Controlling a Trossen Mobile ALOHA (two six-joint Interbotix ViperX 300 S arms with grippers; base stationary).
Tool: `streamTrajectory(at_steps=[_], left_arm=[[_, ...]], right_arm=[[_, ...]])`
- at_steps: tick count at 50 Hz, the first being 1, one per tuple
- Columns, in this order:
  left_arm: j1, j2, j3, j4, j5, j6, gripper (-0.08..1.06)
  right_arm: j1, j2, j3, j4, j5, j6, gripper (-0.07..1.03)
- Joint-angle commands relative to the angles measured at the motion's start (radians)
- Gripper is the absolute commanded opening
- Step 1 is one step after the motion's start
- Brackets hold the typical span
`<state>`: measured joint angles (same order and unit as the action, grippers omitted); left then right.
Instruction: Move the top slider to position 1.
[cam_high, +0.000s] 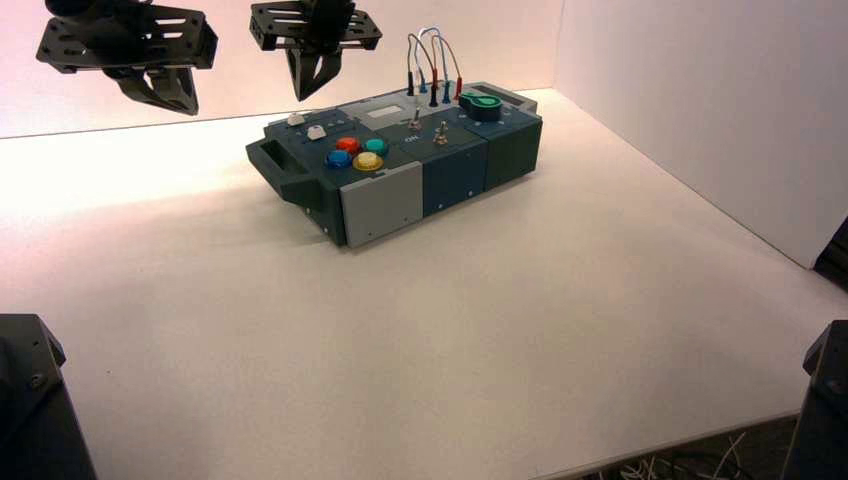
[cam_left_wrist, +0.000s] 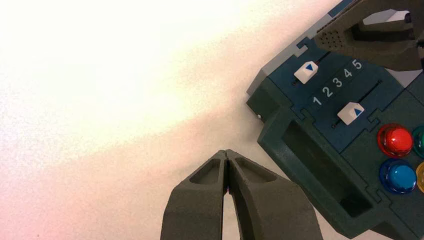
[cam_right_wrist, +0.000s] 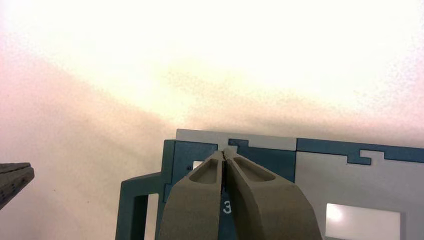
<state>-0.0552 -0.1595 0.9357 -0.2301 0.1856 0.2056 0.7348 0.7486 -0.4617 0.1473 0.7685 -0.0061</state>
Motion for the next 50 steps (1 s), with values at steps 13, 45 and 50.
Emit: streamTrajectory(at_steps=[13, 45, 50], left_arm=[[0.008, -0.023, -0.009, 0.002, -0.008, 0.002, -0.03], [0.008, -0.023, -0.009, 0.002, -0.008, 0.002, -0.03], [0.008, -0.023, -0.009, 0.002, -0.008, 0.002, -0.03]], right_arm=[[0.005, -0.023, -0.018, 0.006, 0.029, 0.005, -0.02], [0.023, 0.032, -0.109, 0.023, 0.094, 0.005, -0.02], [0.029, 0.052, -0.147, 0.023, 0.115, 0.005, -0.02]])
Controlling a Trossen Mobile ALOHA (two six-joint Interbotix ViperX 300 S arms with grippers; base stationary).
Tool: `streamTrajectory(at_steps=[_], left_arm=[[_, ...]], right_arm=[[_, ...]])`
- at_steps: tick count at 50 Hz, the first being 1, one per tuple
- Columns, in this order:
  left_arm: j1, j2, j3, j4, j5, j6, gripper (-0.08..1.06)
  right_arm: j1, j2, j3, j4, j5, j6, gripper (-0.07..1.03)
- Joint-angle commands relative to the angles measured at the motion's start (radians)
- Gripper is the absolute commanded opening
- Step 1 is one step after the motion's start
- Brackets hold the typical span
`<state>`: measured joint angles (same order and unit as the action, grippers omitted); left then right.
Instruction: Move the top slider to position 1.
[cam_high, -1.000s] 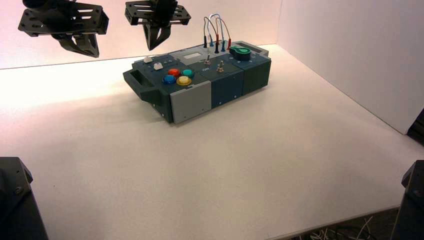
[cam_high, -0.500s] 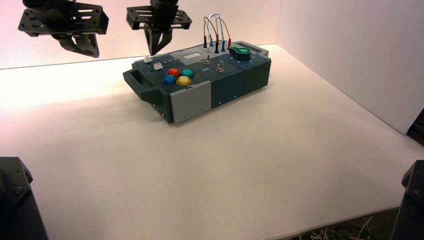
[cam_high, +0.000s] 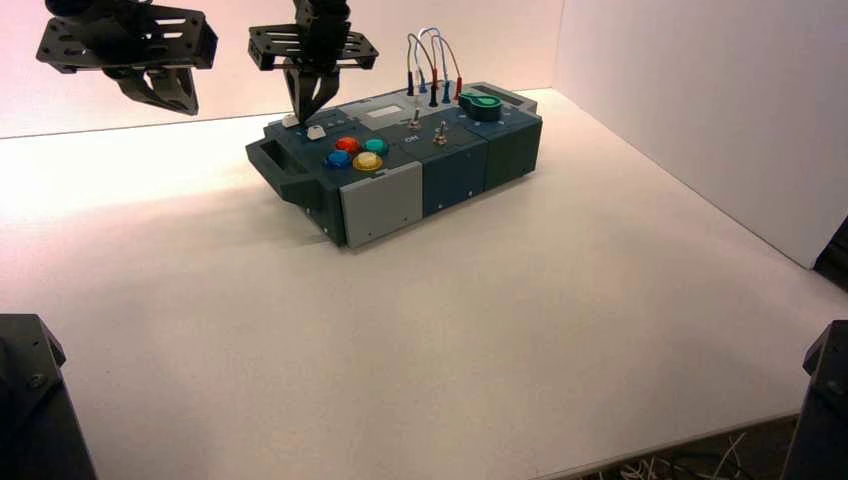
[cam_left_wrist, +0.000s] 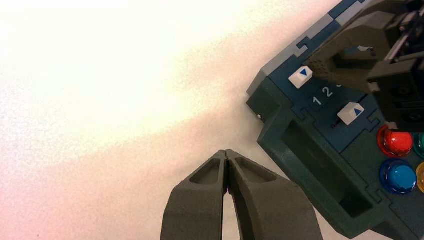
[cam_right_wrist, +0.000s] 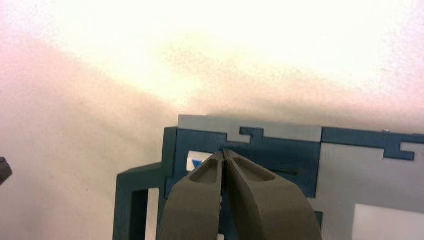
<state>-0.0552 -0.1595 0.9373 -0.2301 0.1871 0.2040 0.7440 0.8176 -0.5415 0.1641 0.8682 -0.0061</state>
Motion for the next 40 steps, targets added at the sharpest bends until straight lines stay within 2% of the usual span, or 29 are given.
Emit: streamTrajectory(at_steps=[1, 10, 21, 28, 40], left_arm=[[0.008, -0.023, -0.011, 0.002, -0.009, 0.003, -0.03], [0.012, -0.023, -0.011, 0.002, -0.009, 0.003, -0.03], [0.018, -0.023, -0.011, 0.002, -0.009, 0.003, -0.03], [0.020, -0.023, -0.011, 0.002, -0.009, 0.003, -0.03], [0.020, -0.023, -0.011, 0.000, -0.009, 0.003, -0.03]], right_arm=[[0.020, -0.012, -0.077, 0.006, 0.021, 0.005, -0.02], [0.026, 0.014, -0.123, 0.005, 0.049, 0.005, -0.02], [0.017, -0.005, -0.123, -0.026, 0.052, 0.014, -0.02], [0.011, -0.034, -0.107, -0.052, 0.055, 0.020, -0.02], [0.003, -0.087, -0.040, -0.051, 0.017, 0.021, -0.02]])
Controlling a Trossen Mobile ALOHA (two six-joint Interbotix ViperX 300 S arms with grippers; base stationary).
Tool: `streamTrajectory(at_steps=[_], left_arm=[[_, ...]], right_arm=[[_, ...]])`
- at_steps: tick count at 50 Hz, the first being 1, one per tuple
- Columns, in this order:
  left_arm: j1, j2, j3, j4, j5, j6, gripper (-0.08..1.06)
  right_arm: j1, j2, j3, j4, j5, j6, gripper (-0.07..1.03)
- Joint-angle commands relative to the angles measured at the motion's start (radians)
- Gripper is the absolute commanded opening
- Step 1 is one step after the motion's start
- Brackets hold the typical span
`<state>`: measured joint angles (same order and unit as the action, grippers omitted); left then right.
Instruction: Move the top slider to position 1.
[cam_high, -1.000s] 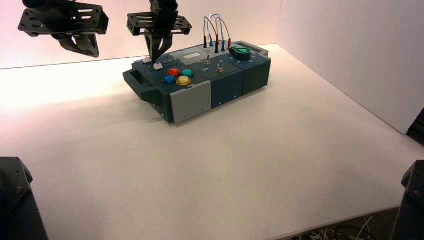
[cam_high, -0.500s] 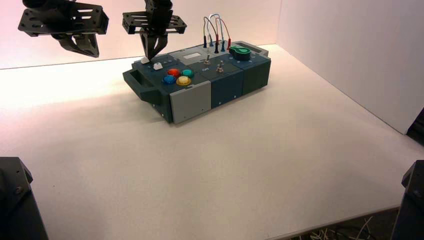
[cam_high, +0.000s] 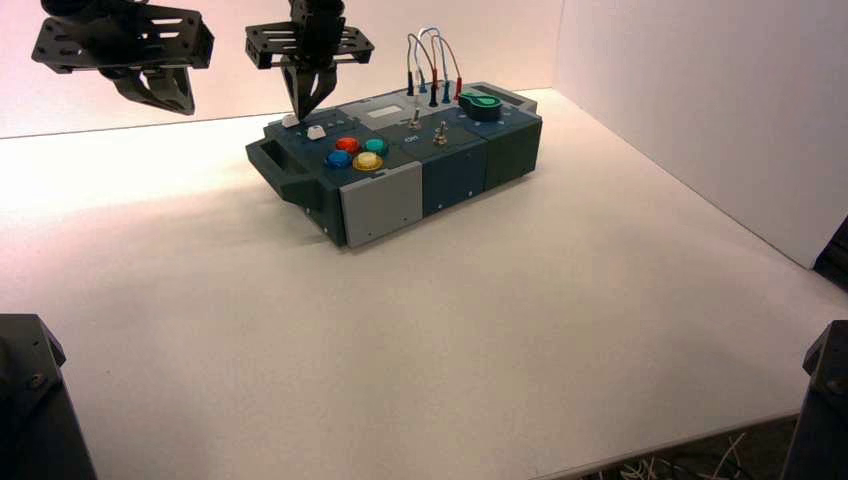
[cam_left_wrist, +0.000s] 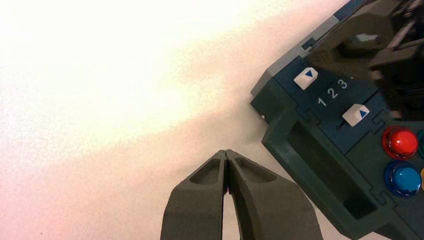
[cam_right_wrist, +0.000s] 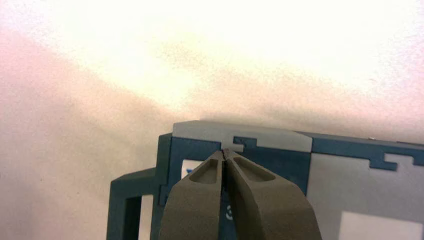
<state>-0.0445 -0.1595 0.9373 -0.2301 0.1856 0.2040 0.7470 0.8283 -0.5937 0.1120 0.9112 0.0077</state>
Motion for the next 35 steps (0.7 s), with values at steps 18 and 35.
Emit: streamTrajectory(at_steps=[18, 35], left_arm=[[0.009, -0.023, -0.011, 0.002, -0.008, 0.003, -0.03], [0.009, -0.029, -0.011, 0.002, -0.011, 0.003, -0.03]], right_arm=[[-0.018, -0.287, 0.276, 0.005, -0.187, 0.008, -0.02], [-0.051, -0.466, 0.568, 0.017, -0.426, 0.008, -0.02]])
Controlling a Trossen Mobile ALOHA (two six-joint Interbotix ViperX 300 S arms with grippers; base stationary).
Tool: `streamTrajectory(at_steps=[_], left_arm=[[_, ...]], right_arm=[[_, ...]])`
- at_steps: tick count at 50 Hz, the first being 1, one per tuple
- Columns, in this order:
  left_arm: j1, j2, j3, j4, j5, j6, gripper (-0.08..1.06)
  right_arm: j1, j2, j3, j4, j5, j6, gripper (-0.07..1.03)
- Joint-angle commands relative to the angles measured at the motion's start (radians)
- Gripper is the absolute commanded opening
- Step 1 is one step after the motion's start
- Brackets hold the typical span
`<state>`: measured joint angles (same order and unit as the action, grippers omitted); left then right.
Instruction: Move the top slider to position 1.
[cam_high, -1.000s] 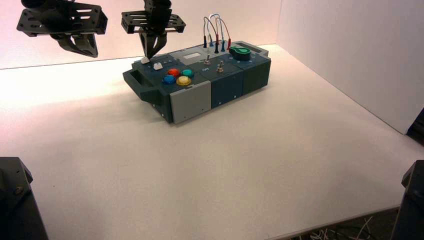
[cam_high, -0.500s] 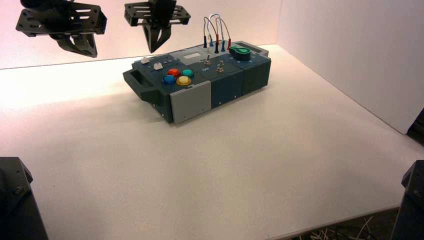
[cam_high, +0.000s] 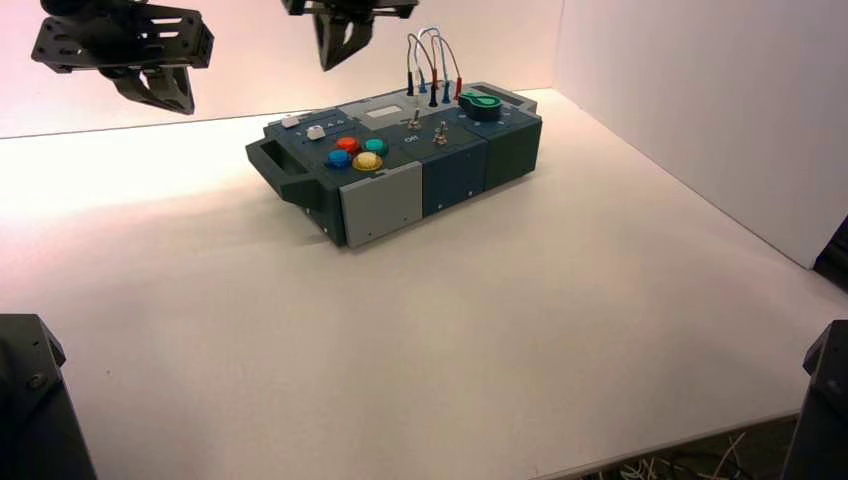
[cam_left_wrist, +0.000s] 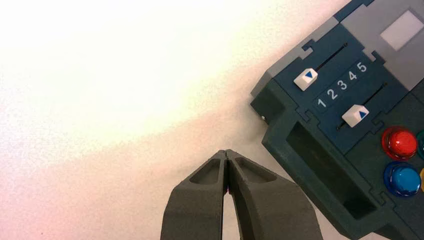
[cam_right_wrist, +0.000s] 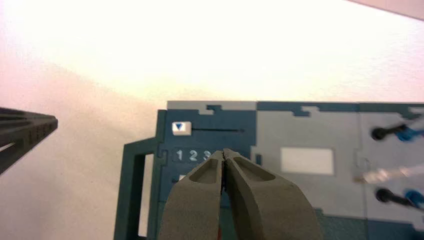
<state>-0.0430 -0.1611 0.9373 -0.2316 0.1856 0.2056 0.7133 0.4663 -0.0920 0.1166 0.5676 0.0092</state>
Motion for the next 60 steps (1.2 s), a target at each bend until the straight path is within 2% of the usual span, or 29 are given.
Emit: streamTrajectory(at_steps=[1, 3, 6, 8, 15, 20, 28, 34, 47, 60], left_arm=[[0.008, -0.029, -0.011, 0.003, -0.014, 0.002, -0.03], [0.008, -0.035, -0.011, 0.003, -0.026, 0.002, -0.03], [0.009, -0.048, -0.008, 0.003, -0.043, 0.002, -0.03], [0.008, -0.066, 0.009, 0.003, -0.106, 0.003, -0.03], [0.006, -0.084, 0.026, 0.005, -0.163, 0.014, -0.03], [0.003, -0.091, 0.032, 0.008, -0.170, 0.018, -0.03], [-0.008, -0.097, 0.031, 0.009, -0.170, 0.020, -0.03], [-0.018, -0.095, 0.023, 0.009, -0.175, 0.020, -0.03], [-0.086, -0.080, 0.031, 0.006, -0.190, 0.014, -0.03], [-0.107, -0.055, 0.034, 0.006, -0.190, 0.012, -0.03]], right_arm=[[-0.020, -0.118, 0.089, 0.015, -0.107, 0.006, -0.02], [-0.034, -0.173, 0.172, 0.026, -0.189, 0.006, -0.02], [-0.057, -0.235, 0.258, 0.037, -0.250, 0.006, -0.02], [-0.104, -0.310, 0.365, 0.040, -0.287, 0.006, -0.02], [-0.141, -0.376, 0.460, 0.035, -0.339, 0.003, -0.02], [-0.161, -0.423, 0.520, 0.034, -0.383, 0.003, -0.02], [-0.186, -0.466, 0.566, 0.034, -0.387, -0.002, -0.02], [-0.193, -0.460, 0.569, 0.034, -0.387, -0.003, -0.02], [-0.193, -0.436, 0.586, 0.049, -0.387, 0.005, -0.02], [-0.192, -0.419, 0.588, 0.060, -0.374, 0.005, -0.02]])
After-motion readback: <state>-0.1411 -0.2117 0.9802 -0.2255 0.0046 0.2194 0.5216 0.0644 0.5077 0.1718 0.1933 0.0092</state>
